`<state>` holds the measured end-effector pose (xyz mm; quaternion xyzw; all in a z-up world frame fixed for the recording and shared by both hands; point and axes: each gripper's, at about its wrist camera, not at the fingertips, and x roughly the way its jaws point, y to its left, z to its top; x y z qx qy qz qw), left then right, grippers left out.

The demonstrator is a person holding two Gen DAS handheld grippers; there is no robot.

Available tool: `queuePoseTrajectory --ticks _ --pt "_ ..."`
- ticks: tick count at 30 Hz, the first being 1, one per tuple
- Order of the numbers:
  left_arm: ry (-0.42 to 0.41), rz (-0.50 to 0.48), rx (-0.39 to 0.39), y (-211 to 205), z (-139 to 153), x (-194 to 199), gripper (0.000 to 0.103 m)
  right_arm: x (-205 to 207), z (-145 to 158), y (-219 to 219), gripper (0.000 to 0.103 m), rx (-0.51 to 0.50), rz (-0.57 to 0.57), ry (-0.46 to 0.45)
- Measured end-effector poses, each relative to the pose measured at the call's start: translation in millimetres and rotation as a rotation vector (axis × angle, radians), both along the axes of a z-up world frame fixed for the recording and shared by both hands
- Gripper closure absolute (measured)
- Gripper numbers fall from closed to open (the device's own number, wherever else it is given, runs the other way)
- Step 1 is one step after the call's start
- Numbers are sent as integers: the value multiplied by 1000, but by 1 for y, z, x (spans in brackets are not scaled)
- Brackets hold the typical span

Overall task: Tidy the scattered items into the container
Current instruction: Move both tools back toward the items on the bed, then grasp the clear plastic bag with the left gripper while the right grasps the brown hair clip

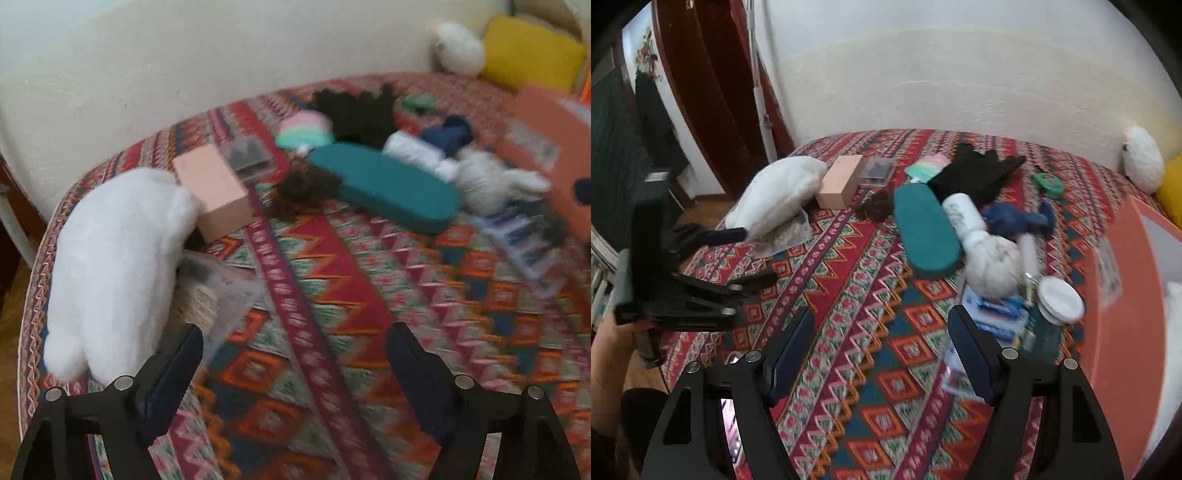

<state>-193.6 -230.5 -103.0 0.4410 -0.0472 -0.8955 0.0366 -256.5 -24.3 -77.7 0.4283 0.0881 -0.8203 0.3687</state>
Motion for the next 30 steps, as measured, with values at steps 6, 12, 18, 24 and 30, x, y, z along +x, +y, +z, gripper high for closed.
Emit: queuePoseTrajectory --ticks 6,12,18,24,30 --pt "-56 35 -56 -33 -35 -33 18 -29 -28 -50 26 9 61 -66" --pt "-44 32 -112 -61 -59 -41 9 -76 -73 -91 27 -66 -35 -205" --pt "4 49 -25 -81 -67 -36 0 -117 -100 -121 27 -146 -198 -256" --pt "11 41 19 -82 -69 -45 5 -128 -103 -129 20 -183 -240 -284" --pt "-10 46 125 -91 -60 -37 55 -139 -105 -137 87 -219 -282 -313"
